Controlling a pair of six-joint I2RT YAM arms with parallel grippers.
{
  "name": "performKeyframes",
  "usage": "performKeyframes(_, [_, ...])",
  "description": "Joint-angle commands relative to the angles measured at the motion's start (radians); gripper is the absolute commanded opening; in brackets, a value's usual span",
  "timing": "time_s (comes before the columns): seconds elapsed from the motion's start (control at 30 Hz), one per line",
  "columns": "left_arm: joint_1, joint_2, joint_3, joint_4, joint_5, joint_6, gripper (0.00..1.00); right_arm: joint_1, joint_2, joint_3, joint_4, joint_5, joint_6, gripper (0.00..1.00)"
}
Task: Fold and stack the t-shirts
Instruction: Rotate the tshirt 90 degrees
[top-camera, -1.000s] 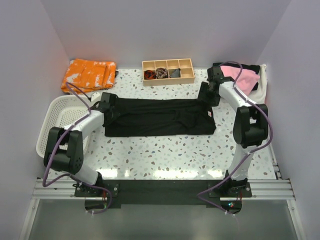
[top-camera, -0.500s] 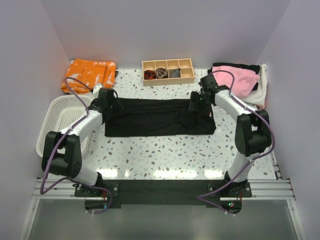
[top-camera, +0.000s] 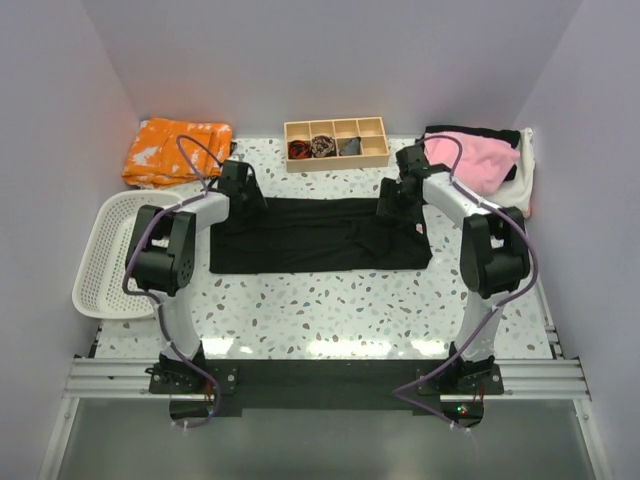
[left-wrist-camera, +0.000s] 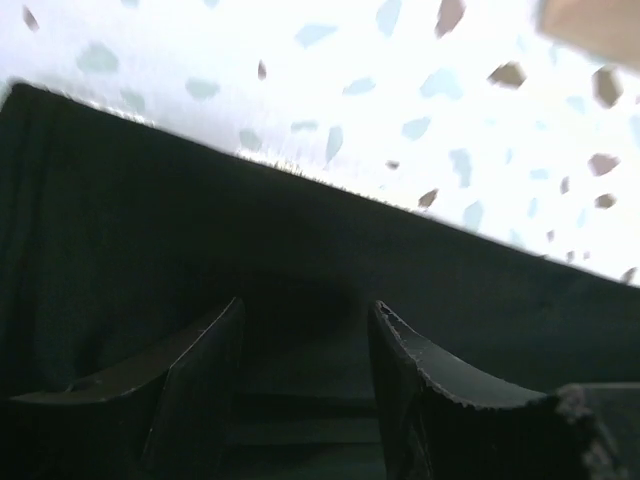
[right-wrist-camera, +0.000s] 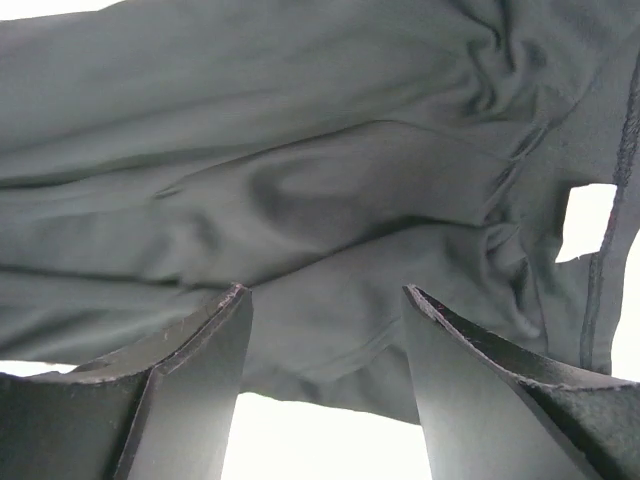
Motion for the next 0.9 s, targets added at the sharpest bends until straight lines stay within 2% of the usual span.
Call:
performKeyframes(0.0, [-0.018, 0.03, -0.008, -0.016, 0.013, 0.022, 0.56, -0.002, 0.063, 0.029, -0.002, 0.068, 0.026, 0.65])
performKeyframes(0.3, [-0.055, -0.098, -0.241, -0.094, -0.059, -0.043, 0.54, 0.0, 0.199, 0.125, -0.071, 0.17, 0.017, 0.65])
performKeyframes(0.47, [-0.117, -0.257, -0.444, -0.143, -0.031, -0.125, 0.54, 0.0, 0.277, 0.24, -0.134, 0.197, -0.012, 0.65])
performKeyframes(0.67, [-0.274, -0.447, -0.627, -0.181, 0.097, -0.275, 0.53, 0.002, 0.38, 0.418, -0.19, 0.171, -0.055, 0.66])
performKeyframes(0.87, [-0.483, -0.602, -0.73, -0.25, 0.183, -0.358, 0.53, 0.025, 0.532, 0.669, -0.293, 0.094, -0.101, 0.67])
